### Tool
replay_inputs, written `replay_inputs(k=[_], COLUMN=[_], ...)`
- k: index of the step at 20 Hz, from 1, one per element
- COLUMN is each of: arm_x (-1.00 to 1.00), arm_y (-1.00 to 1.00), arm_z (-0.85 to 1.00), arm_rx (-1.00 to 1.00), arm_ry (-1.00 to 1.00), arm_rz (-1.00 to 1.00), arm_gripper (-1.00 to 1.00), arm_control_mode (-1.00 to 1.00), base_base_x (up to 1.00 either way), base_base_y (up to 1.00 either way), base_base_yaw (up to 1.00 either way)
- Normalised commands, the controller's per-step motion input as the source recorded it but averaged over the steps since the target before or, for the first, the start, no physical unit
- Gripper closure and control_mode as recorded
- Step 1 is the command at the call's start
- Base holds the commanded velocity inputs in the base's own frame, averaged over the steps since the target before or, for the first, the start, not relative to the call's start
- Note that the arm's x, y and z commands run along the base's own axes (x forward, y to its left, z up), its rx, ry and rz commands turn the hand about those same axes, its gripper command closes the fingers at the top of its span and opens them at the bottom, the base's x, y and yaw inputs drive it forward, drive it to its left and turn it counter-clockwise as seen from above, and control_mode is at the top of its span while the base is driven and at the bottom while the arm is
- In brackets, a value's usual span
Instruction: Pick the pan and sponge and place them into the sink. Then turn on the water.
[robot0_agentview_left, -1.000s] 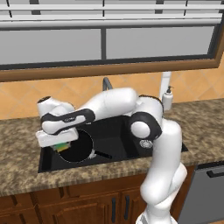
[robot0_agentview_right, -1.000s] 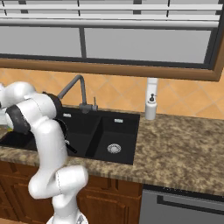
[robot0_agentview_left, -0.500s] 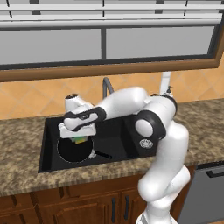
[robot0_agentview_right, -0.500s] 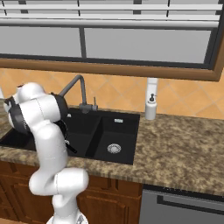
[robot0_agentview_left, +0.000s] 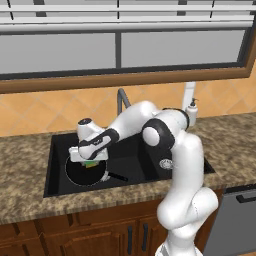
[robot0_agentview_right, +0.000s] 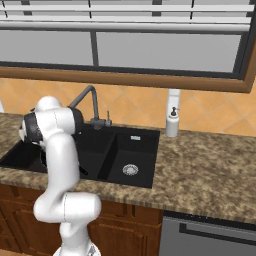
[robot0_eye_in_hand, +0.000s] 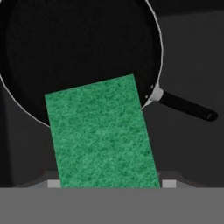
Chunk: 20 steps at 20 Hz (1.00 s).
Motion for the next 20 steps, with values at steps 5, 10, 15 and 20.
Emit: replay_inputs(k=[5,10,15,20], arm_x=[0.43,0.48,0.49,0.21], arm_y=[0.43,0.19,0.00,0.00], arm_z=[-0.47,-0.35,-0.39,-0.27], arm_rx=[-0.02,0.00,0.00,0.00], arm_ry=[-0.07,-0.04,-0.05,-0.05], arm_rz=[-0.01,0.00,0.00,0.00], arm_gripper=[1.00,1.00,1.00,1.00], arm_control_mode=[-1.00,-1.00,-1.00,-1.00], base_base_x=[0.00,0.00,0.00,0.00], base_base_y=[0.00,0.00,0.00,0.00], base_base_yaw=[0.00,0.00,0.00,0.00])
